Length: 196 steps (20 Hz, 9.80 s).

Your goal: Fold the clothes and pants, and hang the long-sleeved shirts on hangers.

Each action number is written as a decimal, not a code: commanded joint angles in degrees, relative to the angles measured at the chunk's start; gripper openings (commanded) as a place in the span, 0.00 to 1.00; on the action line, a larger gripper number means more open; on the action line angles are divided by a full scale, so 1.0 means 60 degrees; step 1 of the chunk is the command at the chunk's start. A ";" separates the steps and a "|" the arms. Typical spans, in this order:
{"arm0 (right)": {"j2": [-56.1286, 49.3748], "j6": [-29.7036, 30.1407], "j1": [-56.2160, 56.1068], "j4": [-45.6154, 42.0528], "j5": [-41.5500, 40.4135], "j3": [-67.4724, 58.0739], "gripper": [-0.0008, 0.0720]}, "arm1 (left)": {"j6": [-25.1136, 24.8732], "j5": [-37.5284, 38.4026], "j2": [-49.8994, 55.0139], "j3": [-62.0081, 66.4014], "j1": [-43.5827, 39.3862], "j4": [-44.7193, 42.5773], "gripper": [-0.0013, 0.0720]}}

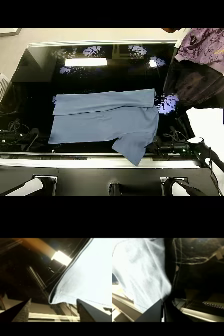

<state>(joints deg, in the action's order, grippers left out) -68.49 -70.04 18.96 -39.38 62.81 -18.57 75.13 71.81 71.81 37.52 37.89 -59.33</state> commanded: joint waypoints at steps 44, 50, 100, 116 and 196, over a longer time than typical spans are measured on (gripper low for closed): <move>-0.2488 -0.1140 -0.1993 -0.2860 -0.0193 -0.8320 0.05 | 0.1690 -0.3231 0.1869 0.4612 -0.3413 0.0040 0.03; -0.4269 -0.2065 -0.2430 -0.3574 -0.0204 -1.0772 0.05 | 0.1727 -0.2907 0.3249 0.6175 -0.3421 -0.0437 0.03; -0.5176 -0.2962 -0.1461 -0.4054 0.3242 -1.2611 0.05 | 0.2401 -0.1209 0.3789 0.8466 -0.4725 0.0047 0.20; -0.2499 -0.4328 -0.1461 -0.6903 0.5264 -1.3482 0.05 | 0.3056 -0.4368 0.6918 0.9508 -1.1759 0.4335 0.04; -0.5526 -0.0539 -0.1366 0.0076 0.1749 -0.9107 0.78 | 0.4415 0.1854 0.4470 1.2972 -0.5774 -0.1311 0.04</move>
<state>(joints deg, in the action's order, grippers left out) -98.94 -76.16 13.21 -40.45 75.92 -76.38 101.62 82.98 98.61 115.37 3.20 -66.61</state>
